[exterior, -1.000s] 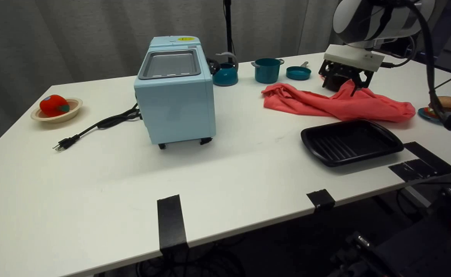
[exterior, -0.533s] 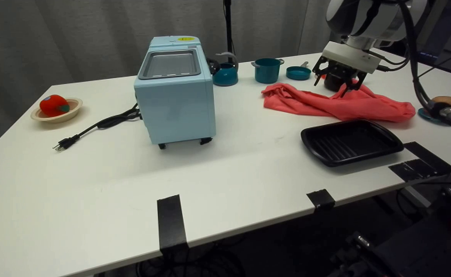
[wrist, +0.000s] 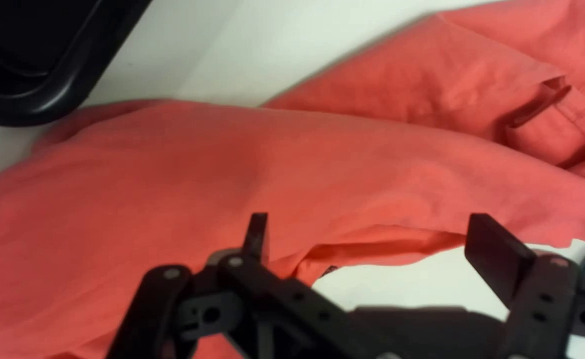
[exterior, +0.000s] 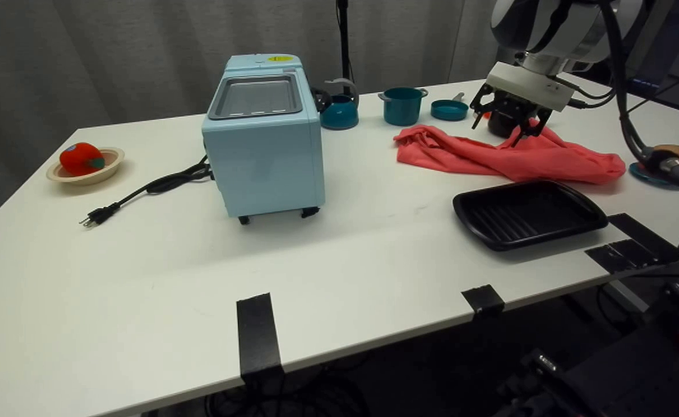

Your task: Unfold the cloth on the table

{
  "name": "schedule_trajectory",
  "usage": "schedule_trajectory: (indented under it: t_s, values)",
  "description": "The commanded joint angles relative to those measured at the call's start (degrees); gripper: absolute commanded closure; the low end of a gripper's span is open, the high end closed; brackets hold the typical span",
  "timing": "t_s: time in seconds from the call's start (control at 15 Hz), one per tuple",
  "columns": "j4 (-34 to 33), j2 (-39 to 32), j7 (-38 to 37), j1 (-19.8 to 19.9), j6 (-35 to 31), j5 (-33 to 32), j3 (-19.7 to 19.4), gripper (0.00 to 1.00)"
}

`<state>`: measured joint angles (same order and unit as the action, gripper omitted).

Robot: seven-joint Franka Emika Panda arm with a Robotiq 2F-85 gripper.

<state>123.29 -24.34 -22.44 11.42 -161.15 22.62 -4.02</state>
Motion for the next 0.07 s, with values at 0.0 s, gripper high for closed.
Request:
schedule_trajectory:
  t_s: [0.0]
  values:
    - [-0.08,0.02,0.36,-0.85,0.24,0.61,-0.81,0.00]
